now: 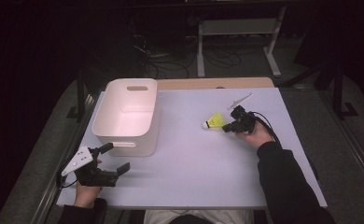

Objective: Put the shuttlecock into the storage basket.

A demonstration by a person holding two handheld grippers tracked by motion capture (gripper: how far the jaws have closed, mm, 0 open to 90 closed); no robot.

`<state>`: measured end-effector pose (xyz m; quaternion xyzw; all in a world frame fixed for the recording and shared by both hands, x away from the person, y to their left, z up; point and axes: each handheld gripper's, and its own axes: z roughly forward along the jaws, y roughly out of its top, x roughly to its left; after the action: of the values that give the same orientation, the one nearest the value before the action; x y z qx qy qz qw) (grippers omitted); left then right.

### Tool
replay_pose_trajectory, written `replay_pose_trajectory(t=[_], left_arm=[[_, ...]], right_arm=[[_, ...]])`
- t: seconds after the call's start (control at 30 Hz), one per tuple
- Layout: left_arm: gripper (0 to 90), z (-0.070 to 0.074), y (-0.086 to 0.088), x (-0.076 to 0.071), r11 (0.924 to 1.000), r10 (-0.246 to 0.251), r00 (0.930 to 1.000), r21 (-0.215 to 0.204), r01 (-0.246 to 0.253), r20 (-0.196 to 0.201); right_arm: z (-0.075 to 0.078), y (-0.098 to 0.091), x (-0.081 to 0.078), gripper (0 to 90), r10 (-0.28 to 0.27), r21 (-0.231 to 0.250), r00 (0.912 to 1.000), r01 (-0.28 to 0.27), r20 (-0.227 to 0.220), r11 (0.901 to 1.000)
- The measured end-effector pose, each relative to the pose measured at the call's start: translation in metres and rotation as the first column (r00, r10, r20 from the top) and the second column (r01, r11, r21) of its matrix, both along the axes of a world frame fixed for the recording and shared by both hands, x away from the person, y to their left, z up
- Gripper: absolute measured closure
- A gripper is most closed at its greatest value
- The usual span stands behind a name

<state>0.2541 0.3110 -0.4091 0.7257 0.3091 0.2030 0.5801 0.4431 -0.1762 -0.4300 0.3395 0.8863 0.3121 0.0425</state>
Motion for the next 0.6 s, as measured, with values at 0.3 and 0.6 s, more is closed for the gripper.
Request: replay_pose_trajectory(t=[0.3, 0.6], left_arm=[[0.0, 0.000, 0.000, 0.000, 1.0000, -0.002, 1.0000, 0.000, 0.002, -0.002], [0.0, 0.000, 0.000, 0.000, 1.0000, -0.004, 1.0000, -0.002, 0.004, -0.003]], right_arm=[[0.000, 0.003, 0.011, 88.7, 0.005, -0.007, 1.0000, -0.005, -0.007, 1.0000], [-0.003, 0.003, 0.025, 88.7, -0.002, -0.002, 0.9998, 0.002, -0.018, 1.0000]])
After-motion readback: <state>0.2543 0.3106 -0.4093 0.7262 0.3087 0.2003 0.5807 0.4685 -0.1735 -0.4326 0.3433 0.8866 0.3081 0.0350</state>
